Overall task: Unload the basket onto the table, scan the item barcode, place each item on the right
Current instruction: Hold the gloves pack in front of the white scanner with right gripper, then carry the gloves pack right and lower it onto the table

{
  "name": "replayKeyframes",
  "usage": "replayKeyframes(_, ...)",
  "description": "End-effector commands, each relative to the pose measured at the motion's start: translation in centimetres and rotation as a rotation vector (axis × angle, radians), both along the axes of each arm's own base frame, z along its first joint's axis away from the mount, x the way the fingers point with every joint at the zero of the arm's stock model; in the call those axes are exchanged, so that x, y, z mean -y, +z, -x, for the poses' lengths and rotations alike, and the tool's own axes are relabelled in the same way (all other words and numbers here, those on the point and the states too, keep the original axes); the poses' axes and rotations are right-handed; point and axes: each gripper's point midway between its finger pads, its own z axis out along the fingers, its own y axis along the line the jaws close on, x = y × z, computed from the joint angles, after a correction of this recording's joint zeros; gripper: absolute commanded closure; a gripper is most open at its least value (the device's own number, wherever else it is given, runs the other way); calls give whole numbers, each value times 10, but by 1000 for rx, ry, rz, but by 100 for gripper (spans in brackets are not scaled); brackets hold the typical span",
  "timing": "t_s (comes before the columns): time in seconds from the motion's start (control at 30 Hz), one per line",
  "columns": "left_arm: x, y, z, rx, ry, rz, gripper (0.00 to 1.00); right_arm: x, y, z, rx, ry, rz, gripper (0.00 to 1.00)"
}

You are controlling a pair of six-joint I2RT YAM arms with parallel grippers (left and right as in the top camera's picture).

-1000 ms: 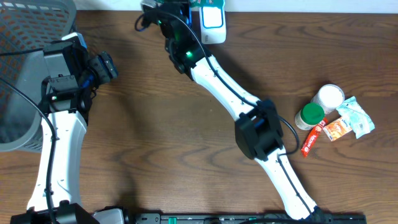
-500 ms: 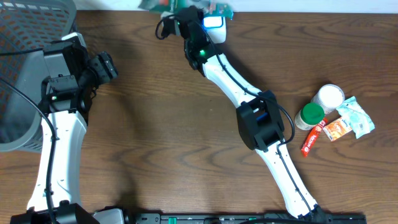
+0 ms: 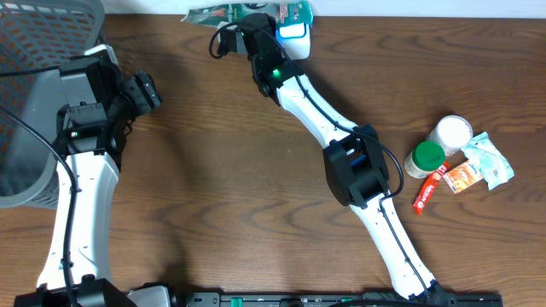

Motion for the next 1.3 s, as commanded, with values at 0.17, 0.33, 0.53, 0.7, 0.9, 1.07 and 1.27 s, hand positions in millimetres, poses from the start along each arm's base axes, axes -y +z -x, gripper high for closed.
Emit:
replayKeyframes(0.17, 2, 1, -2, 2, -11, 6, 14, 8, 24, 0, 70, -121, -76, 99)
replayKeyframes(0.33, 2, 1, -2, 2, -11, 6, 15, 2, 20, 4, 55, -109, -68, 99)
replayKeyframes(0.53, 2, 1, -2, 2, -11, 6, 14, -5, 17, 9, 41, -97, -58, 99)
replayKeyframes(0.7, 2, 1, -2, 2, -11, 6, 14, -3, 15, 8, 33, -103, -59, 99)
replayKeyframes(0.9, 2, 1, -2, 2, -11, 6, 14, 5, 26, 3, 49, -147, -183, 99)
replayKeyframes(1.07, 2, 1, -2, 2, -11, 6, 14, 3, 78, 8, 54, -106, -325, 99)
replayKeyframes(1.27, 2, 1, -2, 2, -11, 6, 14, 20, 168, 49, -93, -75, -598, 99)
